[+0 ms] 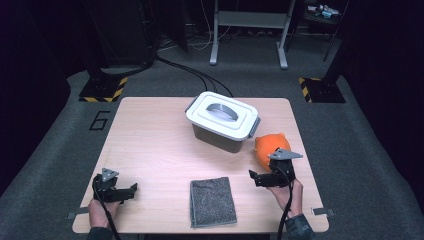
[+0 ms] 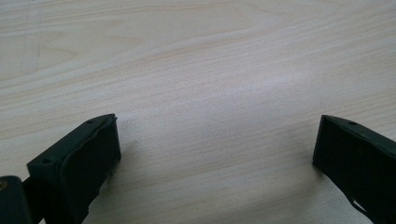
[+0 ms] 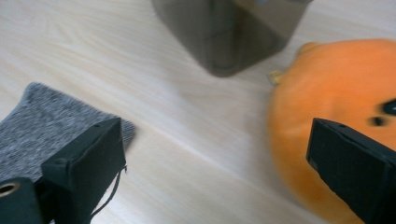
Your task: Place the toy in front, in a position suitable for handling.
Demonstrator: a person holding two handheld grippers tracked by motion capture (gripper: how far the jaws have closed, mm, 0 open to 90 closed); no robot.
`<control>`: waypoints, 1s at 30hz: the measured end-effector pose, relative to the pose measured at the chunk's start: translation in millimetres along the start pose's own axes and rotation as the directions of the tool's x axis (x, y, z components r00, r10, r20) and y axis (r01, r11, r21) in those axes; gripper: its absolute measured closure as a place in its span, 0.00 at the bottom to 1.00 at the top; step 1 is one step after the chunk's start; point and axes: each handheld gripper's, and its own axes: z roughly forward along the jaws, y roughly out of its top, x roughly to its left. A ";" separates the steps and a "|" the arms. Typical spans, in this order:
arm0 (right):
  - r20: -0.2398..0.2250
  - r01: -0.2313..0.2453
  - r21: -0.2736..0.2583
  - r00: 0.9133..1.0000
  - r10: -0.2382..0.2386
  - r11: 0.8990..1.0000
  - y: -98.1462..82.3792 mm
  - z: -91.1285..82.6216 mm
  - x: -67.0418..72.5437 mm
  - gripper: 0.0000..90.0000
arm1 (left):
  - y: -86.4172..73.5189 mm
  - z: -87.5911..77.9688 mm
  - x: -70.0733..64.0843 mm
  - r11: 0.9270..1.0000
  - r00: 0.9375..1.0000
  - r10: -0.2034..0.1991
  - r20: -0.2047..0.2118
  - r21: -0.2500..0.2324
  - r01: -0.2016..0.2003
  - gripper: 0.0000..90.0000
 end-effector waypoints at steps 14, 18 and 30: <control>-0.130 0.071 0.095 0.990 -0.058 0.993 -18.0 34.7 45.5 0.04 | 0.0 0.0 0.1 1.000 1.000 0.001 -0.001 0.000 -0.001 0.00; -0.168 0.107 0.110 0.982 -0.088 0.988 -20.2 45.7 60.0 0.06 | 0.0 0.0 0.1 1.000 1.000 0.001 -0.001 0.000 -0.001 0.00; -0.209 0.168 0.154 0.969 -0.134 0.974 -30.1 68.9 86.9 0.25 | 0.0 0.0 0.1 1.000 1.000 0.000 0.000 0.000 0.000 0.00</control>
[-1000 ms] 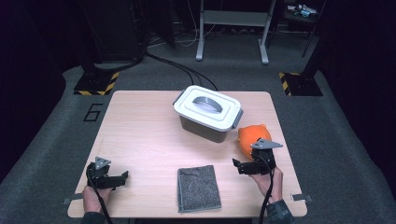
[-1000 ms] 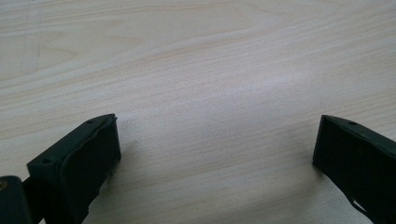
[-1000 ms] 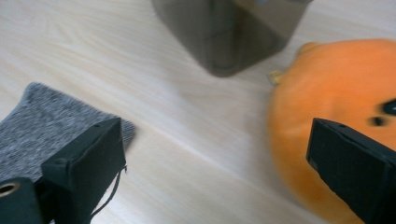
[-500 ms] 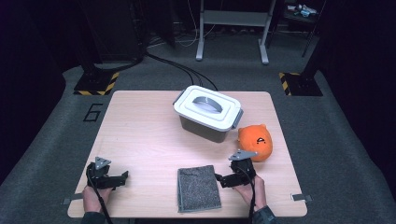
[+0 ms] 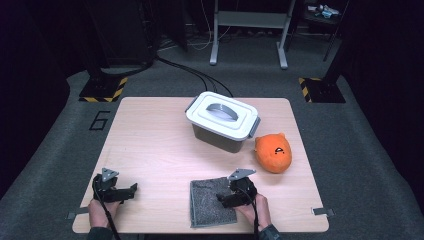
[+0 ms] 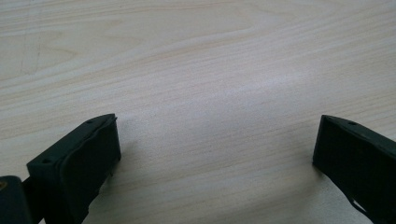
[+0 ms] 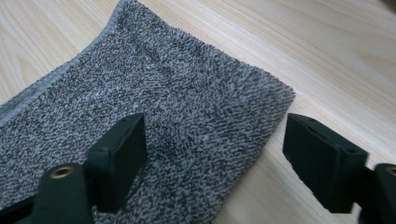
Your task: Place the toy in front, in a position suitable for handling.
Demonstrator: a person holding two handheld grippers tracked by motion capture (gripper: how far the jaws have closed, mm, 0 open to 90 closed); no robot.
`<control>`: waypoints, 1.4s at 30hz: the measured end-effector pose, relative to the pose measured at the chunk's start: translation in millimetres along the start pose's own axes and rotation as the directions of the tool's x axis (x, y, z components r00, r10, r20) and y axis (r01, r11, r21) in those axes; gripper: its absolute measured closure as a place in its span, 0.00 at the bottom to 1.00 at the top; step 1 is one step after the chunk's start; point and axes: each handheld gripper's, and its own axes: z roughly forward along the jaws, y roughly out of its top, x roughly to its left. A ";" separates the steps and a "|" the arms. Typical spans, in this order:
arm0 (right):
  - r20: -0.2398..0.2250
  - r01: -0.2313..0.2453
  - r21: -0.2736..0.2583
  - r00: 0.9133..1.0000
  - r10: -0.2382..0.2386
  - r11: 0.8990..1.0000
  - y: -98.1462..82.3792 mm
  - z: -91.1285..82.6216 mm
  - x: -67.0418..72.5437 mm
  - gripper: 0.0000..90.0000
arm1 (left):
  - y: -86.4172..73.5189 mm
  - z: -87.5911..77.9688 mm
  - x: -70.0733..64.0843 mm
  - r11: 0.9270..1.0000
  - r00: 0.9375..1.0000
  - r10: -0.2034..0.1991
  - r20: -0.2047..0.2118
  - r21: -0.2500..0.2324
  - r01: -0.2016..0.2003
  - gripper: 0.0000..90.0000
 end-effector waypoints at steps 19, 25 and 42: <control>0.010 0.028 0.011 1.000 -0.028 1.000 -4.2 7.0 9.7 0.63 | 0.0 -0.1 0.0 1.000 1.000 0.000 -0.001 0.000 0.000 0.00; -0.032 0.023 0.000 0.999 -0.023 1.000 -5.4 7.3 10.2 0.80 | -0.1 0.0 -0.1 1.000 1.000 0.000 -0.001 -0.001 0.000 0.00; 0.004 0.025 -0.005 1.000 -0.025 1.000 -3.4 -0.3 13.0 0.25 | 0.0 0.0 -0.1 1.000 1.000 0.000 0.000 0.000 0.000 0.00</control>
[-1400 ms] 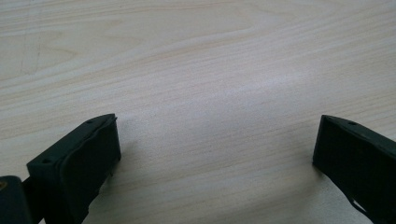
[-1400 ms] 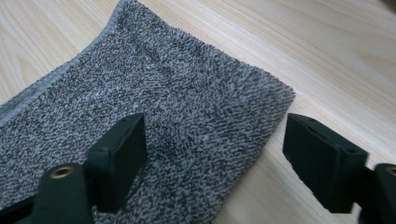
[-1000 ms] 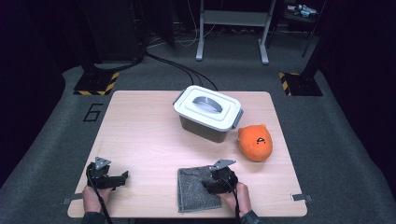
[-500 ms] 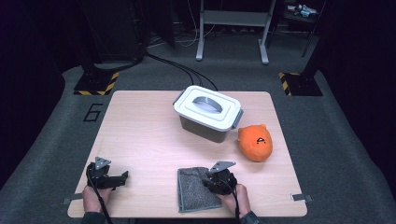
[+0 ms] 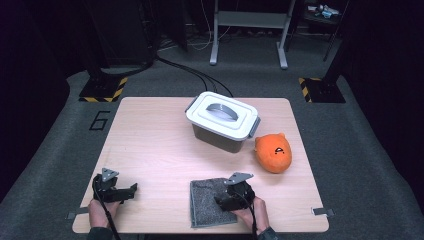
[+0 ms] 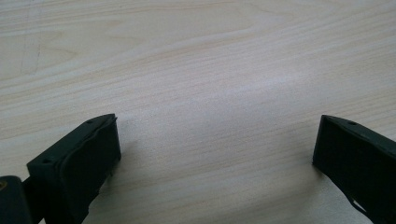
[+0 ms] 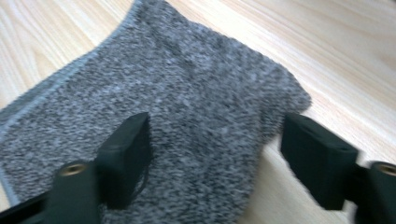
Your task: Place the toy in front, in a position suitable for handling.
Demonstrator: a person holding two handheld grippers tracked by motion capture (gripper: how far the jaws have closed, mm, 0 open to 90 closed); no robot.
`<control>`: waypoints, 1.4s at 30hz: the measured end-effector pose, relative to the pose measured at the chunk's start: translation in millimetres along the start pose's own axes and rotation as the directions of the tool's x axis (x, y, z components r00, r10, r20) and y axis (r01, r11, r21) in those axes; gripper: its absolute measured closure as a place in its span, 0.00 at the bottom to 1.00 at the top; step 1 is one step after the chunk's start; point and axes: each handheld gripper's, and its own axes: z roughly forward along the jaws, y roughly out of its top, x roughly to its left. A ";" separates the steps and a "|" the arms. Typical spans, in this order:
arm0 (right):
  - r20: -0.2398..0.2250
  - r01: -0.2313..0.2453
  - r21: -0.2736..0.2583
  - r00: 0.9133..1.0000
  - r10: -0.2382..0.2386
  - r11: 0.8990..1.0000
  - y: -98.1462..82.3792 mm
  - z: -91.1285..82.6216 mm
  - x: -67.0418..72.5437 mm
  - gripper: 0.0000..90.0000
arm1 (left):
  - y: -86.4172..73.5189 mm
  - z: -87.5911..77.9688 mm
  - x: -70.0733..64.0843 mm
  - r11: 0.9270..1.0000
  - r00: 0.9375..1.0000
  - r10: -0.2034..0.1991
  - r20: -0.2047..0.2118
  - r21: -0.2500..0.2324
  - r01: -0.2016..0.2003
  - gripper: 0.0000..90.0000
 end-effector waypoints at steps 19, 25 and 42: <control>-0.018 0.113 0.068 0.994 -0.112 0.991 6.1 13.0 30.1 0.46 | -0.3 0.3 -0.3 1.000 1.000 -0.003 -0.004 -0.005 0.003 0.00; -0.031 0.107 0.044 0.994 -0.106 0.993 3.7 10.7 27.7 0.70 | -0.2 0.0 -0.1 1.000 1.000 -0.002 -0.001 0.000 0.002 0.00; -0.010 0.041 -0.058 0.999 -0.041 0.998 -0.5 -22.6 14.4 0.82 | -0.1 0.1 0.1 1.000 1.000 -0.003 -0.001 -0.001 0.003 0.00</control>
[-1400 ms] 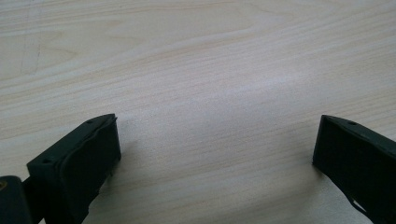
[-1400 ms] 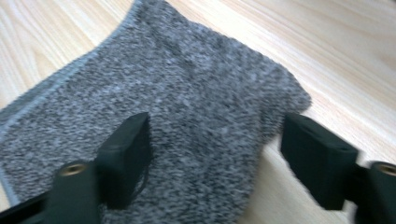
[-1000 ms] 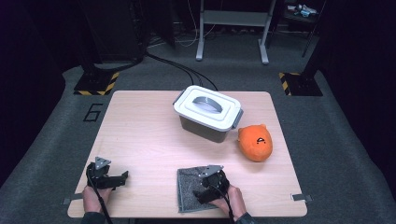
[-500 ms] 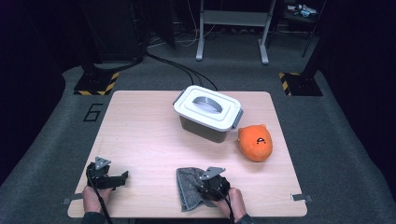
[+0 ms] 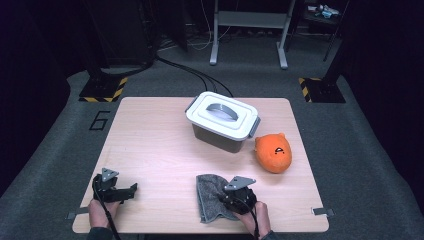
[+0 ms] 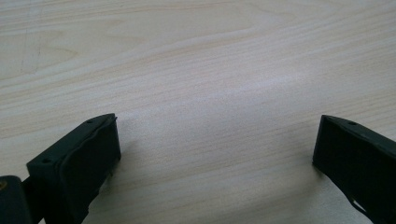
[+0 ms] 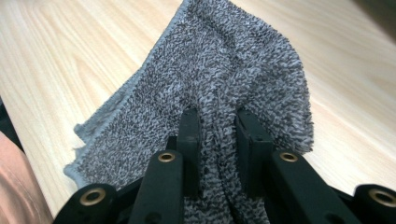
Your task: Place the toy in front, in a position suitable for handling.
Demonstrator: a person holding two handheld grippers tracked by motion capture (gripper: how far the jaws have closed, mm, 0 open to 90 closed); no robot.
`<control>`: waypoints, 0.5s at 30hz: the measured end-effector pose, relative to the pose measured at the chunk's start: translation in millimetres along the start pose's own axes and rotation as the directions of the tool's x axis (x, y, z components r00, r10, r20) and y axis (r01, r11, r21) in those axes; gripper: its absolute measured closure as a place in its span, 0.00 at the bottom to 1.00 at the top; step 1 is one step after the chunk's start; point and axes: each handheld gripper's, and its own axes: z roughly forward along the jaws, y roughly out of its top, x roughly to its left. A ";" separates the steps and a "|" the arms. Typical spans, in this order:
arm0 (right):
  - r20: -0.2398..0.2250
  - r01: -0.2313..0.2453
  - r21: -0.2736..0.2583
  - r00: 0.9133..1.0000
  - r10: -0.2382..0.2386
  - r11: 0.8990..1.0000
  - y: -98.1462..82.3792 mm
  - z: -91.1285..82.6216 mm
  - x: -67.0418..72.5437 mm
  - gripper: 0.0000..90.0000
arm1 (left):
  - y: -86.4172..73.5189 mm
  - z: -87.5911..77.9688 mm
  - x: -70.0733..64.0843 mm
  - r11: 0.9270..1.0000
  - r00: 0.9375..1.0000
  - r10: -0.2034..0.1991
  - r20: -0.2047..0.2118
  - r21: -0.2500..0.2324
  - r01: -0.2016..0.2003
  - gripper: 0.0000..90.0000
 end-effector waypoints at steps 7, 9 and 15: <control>0.052 -0.053 -0.014 0.997 0.054 0.998 -9.4 -19.8 -15.1 0.81 | 0.0 0.0 -0.1 1.000 1.000 -0.001 0.000 0.000 0.001 0.00; 0.069 -0.072 -0.018 0.995 0.073 0.997 -13.6 -27.1 -22.9 0.81 | 0.0 0.0 0.0 1.000 1.000 0.000 0.000 0.000 0.000 0.00; 0.127 -0.125 -0.004 0.984 0.124 0.992 -29.2 -45.4 -43.2 0.81 | 0.0 -0.1 -0.1 1.000 1.000 0.000 -0.001 0.001 0.000 0.00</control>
